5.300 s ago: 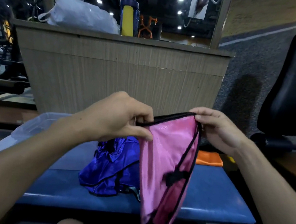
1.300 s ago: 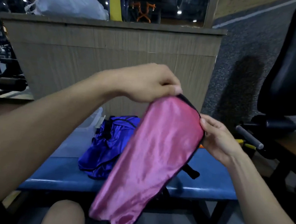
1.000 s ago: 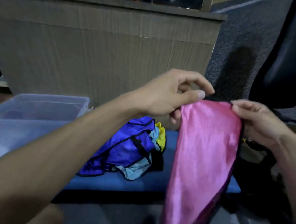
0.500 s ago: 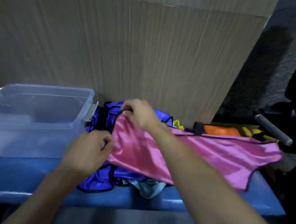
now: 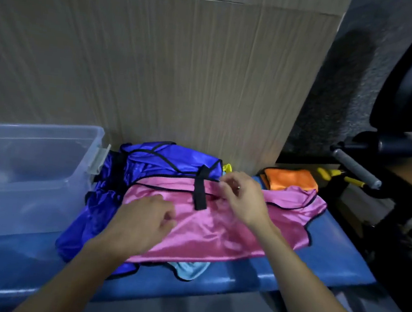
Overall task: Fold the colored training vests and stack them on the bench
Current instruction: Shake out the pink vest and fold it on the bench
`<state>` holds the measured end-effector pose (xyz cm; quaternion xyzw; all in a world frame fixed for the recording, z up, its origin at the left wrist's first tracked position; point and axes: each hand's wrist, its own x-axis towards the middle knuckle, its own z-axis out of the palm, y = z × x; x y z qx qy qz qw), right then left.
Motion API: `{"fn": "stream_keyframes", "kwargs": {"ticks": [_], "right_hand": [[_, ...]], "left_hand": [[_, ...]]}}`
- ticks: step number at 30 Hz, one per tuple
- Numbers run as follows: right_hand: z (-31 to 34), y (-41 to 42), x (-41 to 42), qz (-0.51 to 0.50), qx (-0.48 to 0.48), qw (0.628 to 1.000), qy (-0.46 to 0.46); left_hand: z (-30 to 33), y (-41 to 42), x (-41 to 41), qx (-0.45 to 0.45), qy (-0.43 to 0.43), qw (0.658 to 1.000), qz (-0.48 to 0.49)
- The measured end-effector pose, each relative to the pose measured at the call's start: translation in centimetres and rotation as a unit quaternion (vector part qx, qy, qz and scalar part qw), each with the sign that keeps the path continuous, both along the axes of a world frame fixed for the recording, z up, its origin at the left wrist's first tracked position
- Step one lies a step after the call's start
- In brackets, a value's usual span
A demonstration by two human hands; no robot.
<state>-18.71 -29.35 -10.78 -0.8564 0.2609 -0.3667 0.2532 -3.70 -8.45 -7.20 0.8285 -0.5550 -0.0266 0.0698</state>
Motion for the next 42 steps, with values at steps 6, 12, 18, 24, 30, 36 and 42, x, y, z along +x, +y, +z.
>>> {"fn": "stream_keyframes", "kwargs": {"ticks": [6, 12, 18, 24, 30, 36, 42], "right_hand": [[-3.0, -5.1, -10.4, -0.220, 0.099, 0.958, 0.159], [-4.0, -7.6, -10.9, -0.160, 0.142, 0.935, 0.283], [-3.8, -11.5, -11.0, -0.184, 0.106, 0.974, 0.076], [-5.6, -15.0, -13.8, -0.374, 0.160, 0.911, 0.073], [-6.6, -15.7, -14.1, -0.351, 0.188, 0.910, 0.116], [-6.4, -15.5, -14.0, -0.361, 0.239, 0.901, 0.026], [-4.7, -14.5, -14.5, -0.343, 0.285, 0.892, -0.075]], "left_hand": [[-1.7, -4.7, -2.3, 0.029, -0.014, 0.999, -0.033], [-2.6, -7.6, -3.3, -0.025, 0.039, 0.996, -0.081], [-5.3, -11.1, -0.6, -0.249, 0.146, 0.957, -0.026], [-7.4, -11.5, 0.5, -0.204, 0.021, 0.975, -0.089], [-6.6, -11.1, -2.1, -0.241, -0.083, 0.959, -0.126], [-7.8, -10.8, -8.8, -0.107, -0.099, 0.946, -0.290], [-8.6, -11.6, -10.2, -0.001, -0.179, 0.939, -0.293]]}}
